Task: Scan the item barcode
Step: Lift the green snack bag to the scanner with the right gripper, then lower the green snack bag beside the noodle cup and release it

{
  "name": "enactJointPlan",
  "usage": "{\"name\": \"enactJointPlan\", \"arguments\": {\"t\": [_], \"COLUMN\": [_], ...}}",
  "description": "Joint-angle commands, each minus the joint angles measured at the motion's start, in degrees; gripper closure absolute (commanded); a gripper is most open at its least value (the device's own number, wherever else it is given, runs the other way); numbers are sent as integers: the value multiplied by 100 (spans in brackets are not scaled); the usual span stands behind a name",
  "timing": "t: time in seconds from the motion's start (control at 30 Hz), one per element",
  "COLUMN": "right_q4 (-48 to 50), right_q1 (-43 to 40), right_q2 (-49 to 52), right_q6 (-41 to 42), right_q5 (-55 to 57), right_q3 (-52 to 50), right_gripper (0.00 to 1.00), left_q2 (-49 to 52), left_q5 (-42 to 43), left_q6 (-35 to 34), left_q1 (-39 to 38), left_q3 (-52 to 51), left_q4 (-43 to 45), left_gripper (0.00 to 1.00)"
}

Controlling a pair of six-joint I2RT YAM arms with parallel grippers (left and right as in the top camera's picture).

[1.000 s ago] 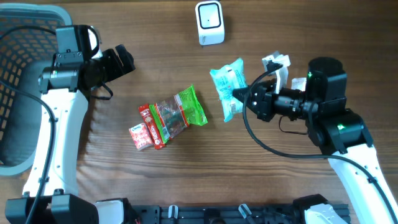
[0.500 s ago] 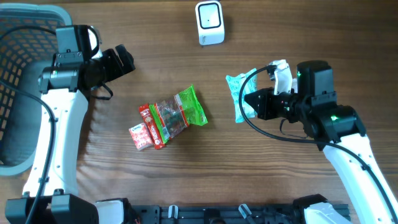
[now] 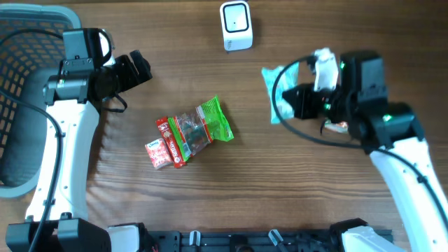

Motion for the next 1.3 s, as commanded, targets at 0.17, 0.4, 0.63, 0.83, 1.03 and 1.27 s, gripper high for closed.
{"name": "enactJointPlan", "arguments": {"t": [0.17,0.4,0.63,0.83,1.03,1.27], "right_q4": [-960,925,4083,7160,8299,7619], "right_q1": [564,1858,2087,2105,2103,2098], "right_q2": [1801,2973,5097,6498,7082,6559], "right_q6": [-520,-1567,-4094,-7051,-8426,-7729], "right_q5": [2124,5005,6942,7250,7182,7482], "right_q3": [3532,3775,3773,3773,3773,3773], "right_gripper": [96,96,96,96,96,96], "left_q2": [-37,-37,-37,-37,-37,-37], "left_q5": [-13,-13,-13,-13,-13,-13], "left_q6": [72,72,72,72,72,72], "left_q1": [42,42,42,42,42,42], "left_q3": [33,33,33,33,33,33], "left_q4": [9,9,9,9,9,9], "left_gripper": [0,0,0,0,0,0]}}
